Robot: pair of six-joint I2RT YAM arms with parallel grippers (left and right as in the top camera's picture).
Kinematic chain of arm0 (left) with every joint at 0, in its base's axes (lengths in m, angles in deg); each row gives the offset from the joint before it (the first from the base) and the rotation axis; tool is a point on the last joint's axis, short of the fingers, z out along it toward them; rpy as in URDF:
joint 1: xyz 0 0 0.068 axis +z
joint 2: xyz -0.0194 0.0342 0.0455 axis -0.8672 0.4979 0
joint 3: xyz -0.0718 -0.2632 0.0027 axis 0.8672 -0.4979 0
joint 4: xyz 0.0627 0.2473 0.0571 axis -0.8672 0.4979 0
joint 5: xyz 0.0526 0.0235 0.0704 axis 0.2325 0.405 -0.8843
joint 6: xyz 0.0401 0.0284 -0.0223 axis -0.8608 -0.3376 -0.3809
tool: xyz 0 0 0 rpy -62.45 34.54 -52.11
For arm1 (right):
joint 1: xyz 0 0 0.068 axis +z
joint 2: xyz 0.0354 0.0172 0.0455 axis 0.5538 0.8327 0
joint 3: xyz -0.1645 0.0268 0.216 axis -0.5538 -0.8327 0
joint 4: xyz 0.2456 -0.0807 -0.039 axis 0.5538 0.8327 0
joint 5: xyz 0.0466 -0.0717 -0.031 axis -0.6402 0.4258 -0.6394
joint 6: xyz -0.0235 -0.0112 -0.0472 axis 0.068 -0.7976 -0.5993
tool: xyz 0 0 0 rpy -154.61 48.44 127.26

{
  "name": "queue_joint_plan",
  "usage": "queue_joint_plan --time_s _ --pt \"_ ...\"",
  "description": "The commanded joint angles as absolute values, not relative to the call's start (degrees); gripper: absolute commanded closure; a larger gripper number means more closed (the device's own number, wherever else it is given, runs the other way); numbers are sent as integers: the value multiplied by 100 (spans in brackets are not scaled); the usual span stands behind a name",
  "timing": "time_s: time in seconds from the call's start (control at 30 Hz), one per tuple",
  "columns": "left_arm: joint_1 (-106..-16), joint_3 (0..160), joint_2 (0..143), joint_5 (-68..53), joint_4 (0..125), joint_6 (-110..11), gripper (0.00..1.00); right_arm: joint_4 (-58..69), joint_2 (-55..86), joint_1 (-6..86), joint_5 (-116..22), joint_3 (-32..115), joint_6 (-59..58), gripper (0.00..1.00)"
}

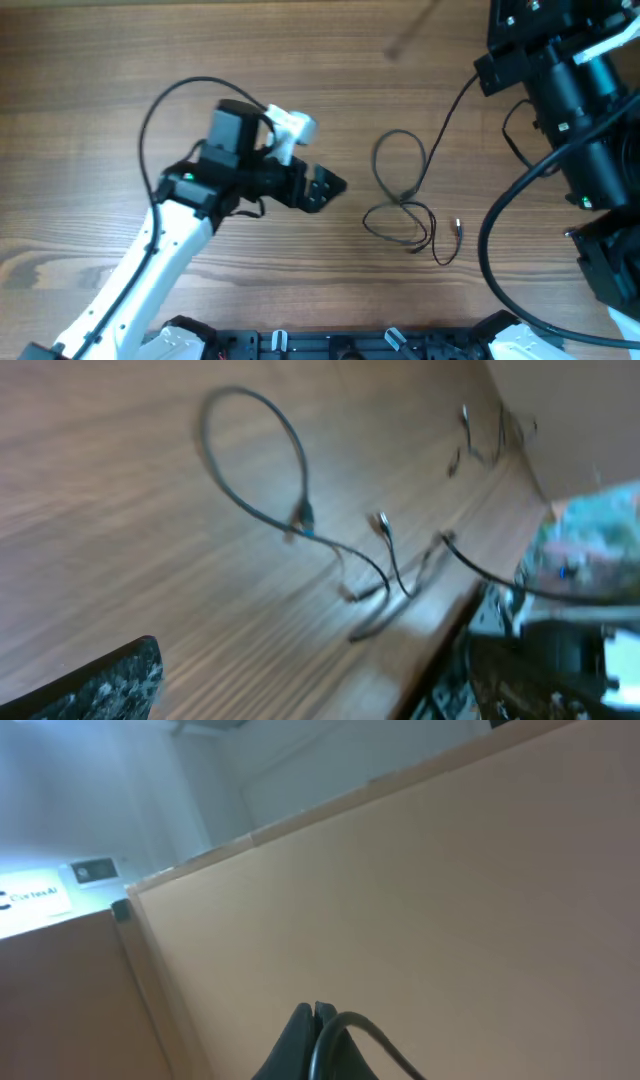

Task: Untangle cables
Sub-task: 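Pull the grasped cable rightward with the right gripper, separating it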

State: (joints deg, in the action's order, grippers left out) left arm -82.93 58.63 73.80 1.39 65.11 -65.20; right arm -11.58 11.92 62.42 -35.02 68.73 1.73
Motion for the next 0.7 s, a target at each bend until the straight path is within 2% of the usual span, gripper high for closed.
queue_joint_plan --time_s 0.0,0.23,0.27,0.33,0.37,0.4,0.43,0.47,0.53,0.63,0.67 --pt "-8651 5821 7435 -160 6137 -6749 0 -1066 928 6238 -2988 6982 5 96" --pt "-9766 5817 8340 -220 6061 -8434 0 -732 552 6238 -2162 6982 -144 96" --pt "-10056 5817 8768 -220 5895 -8911 4 -693 471 6238 -2162 6982 -240 96" --pt "-10207 5817 9046 -217 5475 -8909 6 -671 425 6238 -2138 6982 -266 96" --pt "-10273 5817 9155 -217 5230 -8906 12 -649 410 6238 -2099 6982 -266 96" --pt "-10317 5817 9225 -222 4977 -8832 30 -621 410 6238 -2029 6982 -273 96" --pt "-10317 5817 9245 -222 4800 -8690 59 -583 412 6238 -1937 6982 -271 96" --pt "-10310 5817 9245 -246 4655 -8517 92 -537 412 6238 -1837 6982 -273 96" --pt "-10255 5817 9245 -816 4472 -7857 96 -474 407 6238 -1640 6982 -273 96" --pt "-10050 5817 9245 -2836 4620 -6266 96 -437 394 6238 -1249 6982 -402 96" --pt "-9871 5817 9245 -3900 4896 -5221 96 -439 394 6238 -1074 6982 -426 96"
